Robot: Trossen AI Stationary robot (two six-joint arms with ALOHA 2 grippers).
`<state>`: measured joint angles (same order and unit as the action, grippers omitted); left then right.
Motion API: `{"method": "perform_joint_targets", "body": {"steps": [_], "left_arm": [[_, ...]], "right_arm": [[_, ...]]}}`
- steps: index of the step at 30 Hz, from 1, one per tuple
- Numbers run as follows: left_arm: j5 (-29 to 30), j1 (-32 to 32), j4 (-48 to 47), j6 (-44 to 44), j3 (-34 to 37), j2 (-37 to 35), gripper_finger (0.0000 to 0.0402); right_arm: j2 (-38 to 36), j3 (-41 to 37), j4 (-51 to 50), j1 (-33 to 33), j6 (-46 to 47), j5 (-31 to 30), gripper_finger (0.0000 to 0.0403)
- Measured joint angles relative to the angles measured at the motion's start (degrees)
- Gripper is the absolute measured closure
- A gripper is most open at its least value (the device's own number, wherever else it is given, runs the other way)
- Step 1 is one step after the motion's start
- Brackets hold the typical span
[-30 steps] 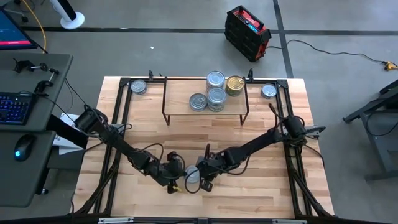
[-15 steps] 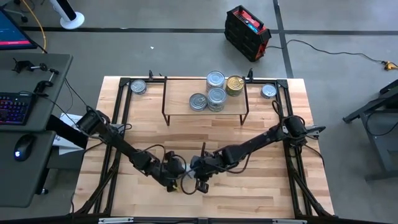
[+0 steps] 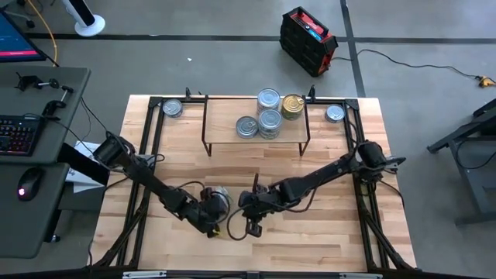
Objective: Stack canned seafood by type on shelf
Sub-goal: Stack the light green tuna can on top of the other light green tuna can on the shelf
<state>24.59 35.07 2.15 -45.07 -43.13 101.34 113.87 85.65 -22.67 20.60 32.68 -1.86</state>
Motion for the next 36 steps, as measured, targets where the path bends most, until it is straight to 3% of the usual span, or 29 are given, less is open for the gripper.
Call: {"method": "perform_joint_targets", "body": {"steps": [6,12,16,19,23,26,36], "left_arm": [[2.55,1.72,-16.89,0.08,0.02,-9.43,0.0401],[18.71,3.71,-37.77,-2.6,0.0,-26.57,0.0401],[27.22,0.79,-45.33,-1.07,0.0,-31.5,0.0401],[26.82,-3.62,-43.23,3.18,1.12,-31.16,0.0401],[19.9,-8.19,-31.57,10.97,6.22,-29.95,0.0401],[18.33,-9.88,-26.11,11.01,8.42,-30.05,0.0401],[15.2,-11.87,-24.57,9.01,12.82,-30.05,0.0401]], "right_arm": [[-0.49,0.0,0.78,-1.56,-1.25,-1.2,0.0403],[-0.51,0.0,0.92,-2.27,-1.69,-1.17,0.0403],[-0.51,-0.02,1.09,-2.27,-2.12,-1.19,0.0403],[-0.51,-0.02,1.1,-2.25,-2.22,-1.19,0.0403],[-0.51,-0.04,1.15,-2.25,-3.05,-1.17,0.0402],[-0.51,-0.04,1.13,-2.25,-3.01,-1.17,0.0402],[-0.51,-0.07,1.15,-2.21,-2.97,-1.18,0.0402]]}}
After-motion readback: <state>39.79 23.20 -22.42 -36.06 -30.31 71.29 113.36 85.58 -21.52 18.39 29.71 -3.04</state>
